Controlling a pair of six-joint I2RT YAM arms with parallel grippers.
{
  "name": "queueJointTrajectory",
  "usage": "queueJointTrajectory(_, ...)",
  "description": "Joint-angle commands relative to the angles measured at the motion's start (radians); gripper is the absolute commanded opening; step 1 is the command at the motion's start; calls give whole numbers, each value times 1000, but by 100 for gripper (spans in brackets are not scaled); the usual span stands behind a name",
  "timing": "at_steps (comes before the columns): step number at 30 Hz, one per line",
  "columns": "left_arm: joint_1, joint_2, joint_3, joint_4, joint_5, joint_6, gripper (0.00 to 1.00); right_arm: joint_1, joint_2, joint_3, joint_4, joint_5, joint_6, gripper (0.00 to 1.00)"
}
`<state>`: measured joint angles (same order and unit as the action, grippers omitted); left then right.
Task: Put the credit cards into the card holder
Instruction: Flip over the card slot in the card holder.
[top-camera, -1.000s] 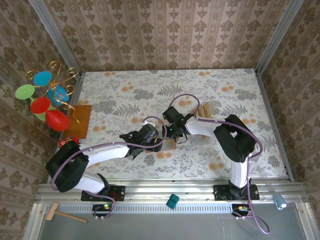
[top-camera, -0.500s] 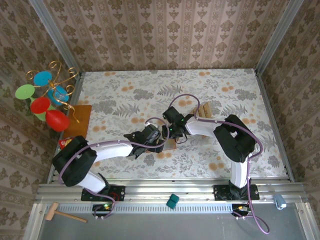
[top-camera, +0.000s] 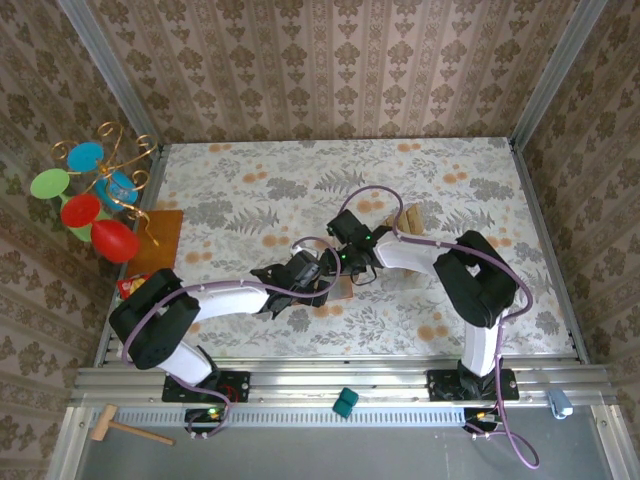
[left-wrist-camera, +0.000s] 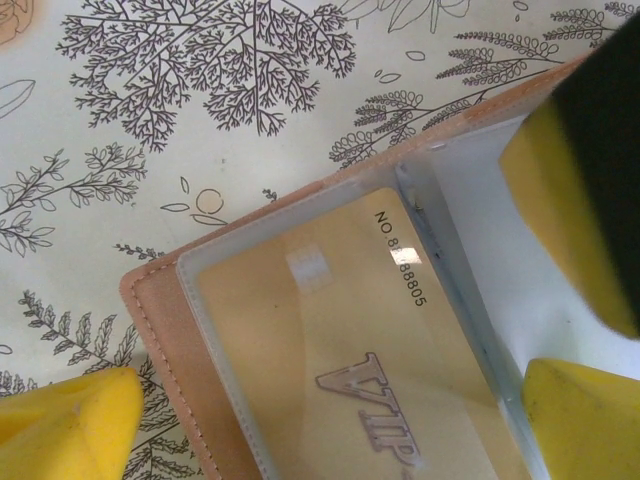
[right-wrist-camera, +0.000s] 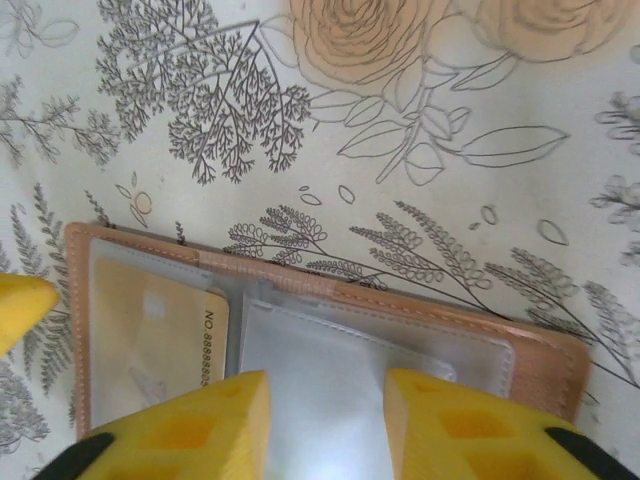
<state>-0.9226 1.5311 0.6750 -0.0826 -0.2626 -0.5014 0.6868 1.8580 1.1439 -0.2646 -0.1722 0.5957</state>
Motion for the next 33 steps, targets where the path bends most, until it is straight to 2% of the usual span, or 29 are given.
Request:
queueJointTrajectory(1,-11,13,-23,9,-12,-16,98,-9,-67,-19,-27,-3,15,42)
queueJointTrajectory(12,-16,7,-28,7,-17,-16,98,-9,-71,-135,67,-24,85,44)
queueJointTrajectory(21,-15,1,-28,3,-19,-15,98,-9,-47,-145,91,-38,96,44)
queueJointTrajectory(33,-16,3,-25,0,-19,-12,98,-4,-61,-150,100,-45,95,38)
